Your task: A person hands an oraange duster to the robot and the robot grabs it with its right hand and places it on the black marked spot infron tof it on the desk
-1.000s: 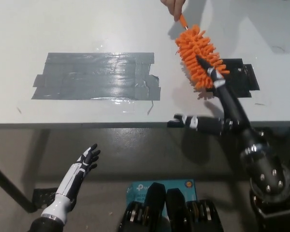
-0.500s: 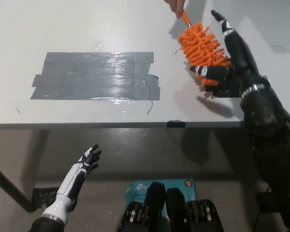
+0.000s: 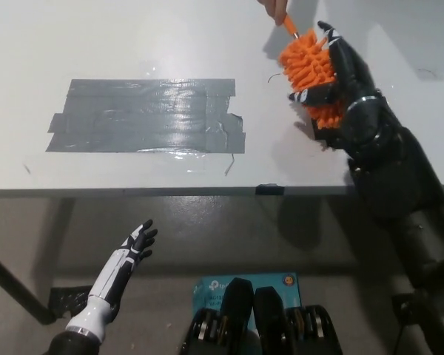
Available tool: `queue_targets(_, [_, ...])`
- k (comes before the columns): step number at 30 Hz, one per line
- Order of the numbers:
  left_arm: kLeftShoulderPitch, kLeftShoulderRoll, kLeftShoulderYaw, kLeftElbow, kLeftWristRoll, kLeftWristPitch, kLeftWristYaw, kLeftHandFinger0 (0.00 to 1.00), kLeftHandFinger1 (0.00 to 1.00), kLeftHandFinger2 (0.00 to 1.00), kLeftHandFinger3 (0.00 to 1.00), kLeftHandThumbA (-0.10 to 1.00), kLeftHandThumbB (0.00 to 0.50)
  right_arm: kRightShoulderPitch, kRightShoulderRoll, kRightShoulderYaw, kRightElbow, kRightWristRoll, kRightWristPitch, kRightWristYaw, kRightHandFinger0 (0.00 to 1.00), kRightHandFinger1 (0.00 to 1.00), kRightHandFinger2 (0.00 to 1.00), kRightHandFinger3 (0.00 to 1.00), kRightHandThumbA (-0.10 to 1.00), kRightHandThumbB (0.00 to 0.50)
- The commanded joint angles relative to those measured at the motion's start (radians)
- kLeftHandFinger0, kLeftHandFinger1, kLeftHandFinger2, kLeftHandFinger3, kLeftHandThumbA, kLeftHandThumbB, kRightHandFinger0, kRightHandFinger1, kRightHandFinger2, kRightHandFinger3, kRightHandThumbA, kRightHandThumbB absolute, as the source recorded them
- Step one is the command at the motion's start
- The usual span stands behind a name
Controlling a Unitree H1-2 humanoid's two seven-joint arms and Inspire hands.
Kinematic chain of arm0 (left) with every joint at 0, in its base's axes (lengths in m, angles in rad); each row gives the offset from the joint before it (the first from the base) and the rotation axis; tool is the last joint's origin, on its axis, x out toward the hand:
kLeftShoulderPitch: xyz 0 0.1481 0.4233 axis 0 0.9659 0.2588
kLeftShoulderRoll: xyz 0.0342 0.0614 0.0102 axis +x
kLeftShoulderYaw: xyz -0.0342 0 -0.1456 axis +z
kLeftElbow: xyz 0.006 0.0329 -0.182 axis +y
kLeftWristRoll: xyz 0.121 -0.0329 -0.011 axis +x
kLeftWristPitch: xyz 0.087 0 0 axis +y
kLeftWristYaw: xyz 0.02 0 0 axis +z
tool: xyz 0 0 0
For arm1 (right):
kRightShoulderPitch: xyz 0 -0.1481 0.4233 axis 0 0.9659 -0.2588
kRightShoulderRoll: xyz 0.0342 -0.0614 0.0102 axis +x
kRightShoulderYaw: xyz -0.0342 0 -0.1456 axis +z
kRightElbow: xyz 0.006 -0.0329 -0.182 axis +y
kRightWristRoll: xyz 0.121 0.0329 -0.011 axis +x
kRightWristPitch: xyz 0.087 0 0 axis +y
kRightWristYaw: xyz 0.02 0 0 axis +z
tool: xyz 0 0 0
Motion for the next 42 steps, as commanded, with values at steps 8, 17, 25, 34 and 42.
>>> queue_targets(8, [-0.018,0.003,0.002,-0.020,0.008,-0.029,-0.009,1.00,1.00,1.00,1.00,1.00,0.112,-0.187,0.036,-0.090,0.339,0.204,-0.056,0.181,1.00,1.00,1.00,1.00,0.70,0.380])
queue_targets(17, [-0.019,0.004,0.005,-0.016,-0.002,-0.033,-0.017,1.00,1.00,1.00,1.00,1.00,0.095,-0.165,0.013,0.051,0.360,0.083,-0.017,0.093,0.20,0.50,0.61,0.81,-0.10,0.172])
queue_targets(25, [-0.012,0.004,0.005,-0.007,-0.002,-0.040,-0.015,1.00,1.00,1.00,1.00,1.00,0.106,-0.126,0.003,0.043,0.316,0.096,-0.059,-0.014,0.14,0.49,0.79,0.95,-0.10,0.201])
queue_targets(34, [-0.002,0.005,0.004,-0.009,0.000,-0.047,-0.016,1.00,1.00,1.00,1.00,1.00,0.105,-0.006,-0.005,0.010,-0.050,0.115,0.011,0.014,0.02,0.47,0.87,0.93,-0.10,0.183])
queue_targets(42, [-0.012,0.001,0.001,-0.004,0.014,-0.035,-0.005,1.00,1.00,1.00,1.00,1.00,0.092,0.077,-0.026,-0.007,-0.428,0.118,0.149,0.085,0.12,0.61,0.99,1.00,-0.10,0.155])
